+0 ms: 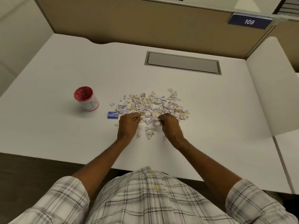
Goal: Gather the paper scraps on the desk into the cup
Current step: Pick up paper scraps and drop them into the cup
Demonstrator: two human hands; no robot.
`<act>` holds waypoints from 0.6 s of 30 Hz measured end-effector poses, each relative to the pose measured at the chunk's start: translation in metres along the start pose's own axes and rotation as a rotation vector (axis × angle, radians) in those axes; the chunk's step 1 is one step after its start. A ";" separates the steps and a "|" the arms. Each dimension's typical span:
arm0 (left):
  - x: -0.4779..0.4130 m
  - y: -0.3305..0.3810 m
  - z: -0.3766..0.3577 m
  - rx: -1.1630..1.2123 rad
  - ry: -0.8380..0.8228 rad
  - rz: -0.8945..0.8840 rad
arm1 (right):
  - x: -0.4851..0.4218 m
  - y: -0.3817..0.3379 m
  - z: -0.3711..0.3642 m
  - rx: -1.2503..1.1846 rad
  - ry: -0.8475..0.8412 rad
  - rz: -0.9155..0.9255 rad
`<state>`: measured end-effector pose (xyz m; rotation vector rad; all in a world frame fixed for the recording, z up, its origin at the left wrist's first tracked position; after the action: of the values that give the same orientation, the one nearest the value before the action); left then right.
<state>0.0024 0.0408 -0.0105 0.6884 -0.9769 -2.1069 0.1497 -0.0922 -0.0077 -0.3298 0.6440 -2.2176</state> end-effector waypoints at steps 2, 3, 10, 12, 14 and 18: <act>-0.006 0.001 0.012 0.008 0.025 -0.003 | -0.002 -0.007 -0.002 -0.017 0.006 -0.004; -0.010 0.000 0.019 0.014 0.040 0.004 | -0.004 -0.010 -0.003 -0.028 0.008 -0.010; -0.055 -0.004 0.112 0.081 0.204 0.035 | -0.001 -0.036 -0.013 -0.123 0.113 -0.072; -0.068 -0.015 0.141 0.036 0.226 0.062 | 0.007 -0.042 -0.017 -0.142 0.128 -0.079; -0.078 -0.028 0.170 -0.045 0.253 0.089 | 0.015 -0.045 -0.024 -0.141 0.121 -0.080; -0.093 -0.053 0.196 -0.210 0.180 0.107 | 0.017 -0.047 -0.031 -0.120 0.091 -0.109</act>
<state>-0.0971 0.2214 0.0750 0.6895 -0.6679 -1.9804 0.0964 -0.0683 -0.0073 -0.3331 0.8285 -2.3131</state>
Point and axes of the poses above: each hand's wrist, its own x-axis away from the middle knuckle, its own z-axis out of the back of the hand, y = z × x, the point moved 6 cm from there along -x, towards the middle knuckle, and after that the axes turned 7 degrees about -z, right-handed, at the moved point
